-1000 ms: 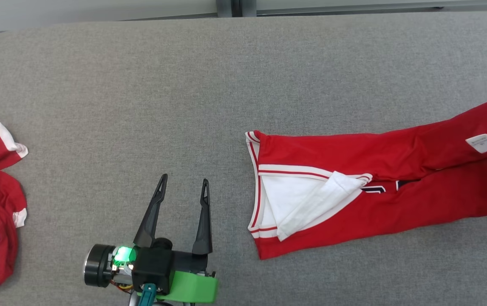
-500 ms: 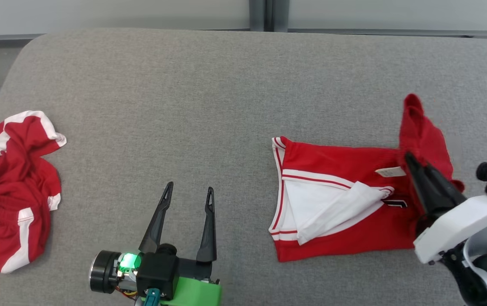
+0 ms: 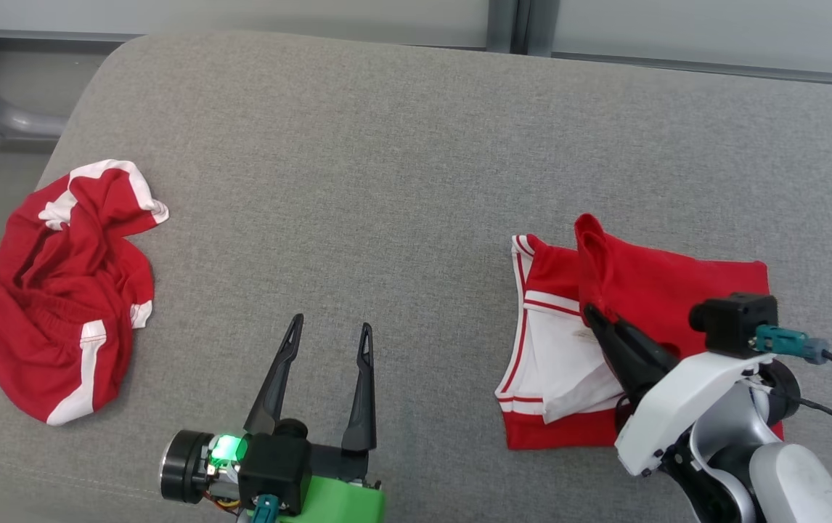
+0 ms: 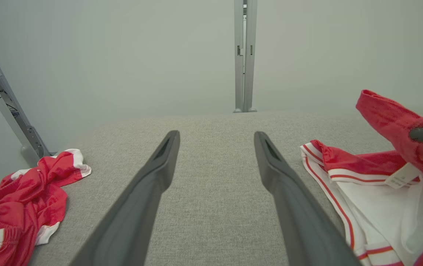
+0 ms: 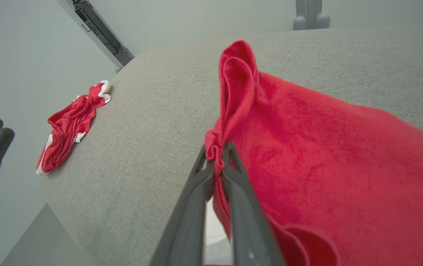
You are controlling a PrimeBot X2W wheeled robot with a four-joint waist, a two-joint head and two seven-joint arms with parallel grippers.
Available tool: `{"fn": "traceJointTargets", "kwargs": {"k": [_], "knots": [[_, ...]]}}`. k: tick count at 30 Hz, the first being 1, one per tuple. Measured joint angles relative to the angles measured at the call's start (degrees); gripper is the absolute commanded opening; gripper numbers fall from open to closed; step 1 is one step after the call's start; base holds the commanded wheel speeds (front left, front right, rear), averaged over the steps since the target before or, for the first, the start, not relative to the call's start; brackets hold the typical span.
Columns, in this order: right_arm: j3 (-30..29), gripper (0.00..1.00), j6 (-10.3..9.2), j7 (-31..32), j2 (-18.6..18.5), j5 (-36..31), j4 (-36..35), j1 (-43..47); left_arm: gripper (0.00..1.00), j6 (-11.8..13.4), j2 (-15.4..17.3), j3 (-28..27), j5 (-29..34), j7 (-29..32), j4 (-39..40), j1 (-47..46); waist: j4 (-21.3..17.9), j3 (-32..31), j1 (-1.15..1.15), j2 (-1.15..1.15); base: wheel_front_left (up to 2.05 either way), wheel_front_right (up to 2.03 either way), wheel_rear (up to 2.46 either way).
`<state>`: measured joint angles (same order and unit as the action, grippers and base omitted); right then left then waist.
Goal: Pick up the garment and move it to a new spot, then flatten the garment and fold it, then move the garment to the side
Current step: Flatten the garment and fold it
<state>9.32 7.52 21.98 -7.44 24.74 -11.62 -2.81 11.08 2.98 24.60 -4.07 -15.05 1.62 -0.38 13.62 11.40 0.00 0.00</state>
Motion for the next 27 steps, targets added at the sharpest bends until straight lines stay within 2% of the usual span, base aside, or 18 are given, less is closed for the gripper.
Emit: {"fn": "traceJointTargets", "kwargs": {"k": [3,4,6,12,18,22,27], "knots": [[2.1,0.03,-0.02,-0.5,0.3,0.4,2.3,-0.3,1.0,0.0,0.0,0.1,-0.1,0.0,-0.2,0.0,0.6,0.3,0.0,0.0,0.0,0.0,0.0],[2.5,0.11,-0.02,-0.5,0.4,0.4,2.9,-0.4,1.0,0.0,0.0,0.1,-0.2,0.0,-0.2,-0.1,0.7,0.4,0.0,0.0,0.0,0.0,0.0],[3.2,1.0,-0.02,-1.3,0.7,0.9,3.8,-0.7,1.0,0.0,0.0,0.1,-0.4,0.0,-0.2,-0.2,1.0,0.6,0.0,0.0,0.0,0.0,0.0],[0.5,1.0,-0.02,-5.3,-0.3,1.9,1.3,-1.6,1.0,0.6,0.0,-0.3,-0.7,0.0,-0.4,-0.1,0.3,0.1,0.0,0.0,0.0,0.0,0.0],[-4.5,1.0,-0.03,-12.7,-5.4,-1.7,0.2,-0.5,1.0,1.2,-0.1,-1.5,-2.4,0.0,0.5,0.1,-2.2,-1.0,0.0,0.0,0.0,0.0,0.0],[-5.2,1.0,-0.03,-19.3,-7.1,-4.7,3.4,1.5,1.0,1.7,-0.1,-2.9,-3.3,0.0,1.2,0.8,-4.5,-1.8,0.0,0.0,0.0,0.0,0.0],[-3.2,1.0,-0.03,-31.6,-8.2,-7.9,9.4,2.7,1.0,1.8,-0.1,-5.1,-4.7,0.0,1.9,2.1,-7.6,-3.2,0.0,0.0,0.0,0.0,0.0]]}}
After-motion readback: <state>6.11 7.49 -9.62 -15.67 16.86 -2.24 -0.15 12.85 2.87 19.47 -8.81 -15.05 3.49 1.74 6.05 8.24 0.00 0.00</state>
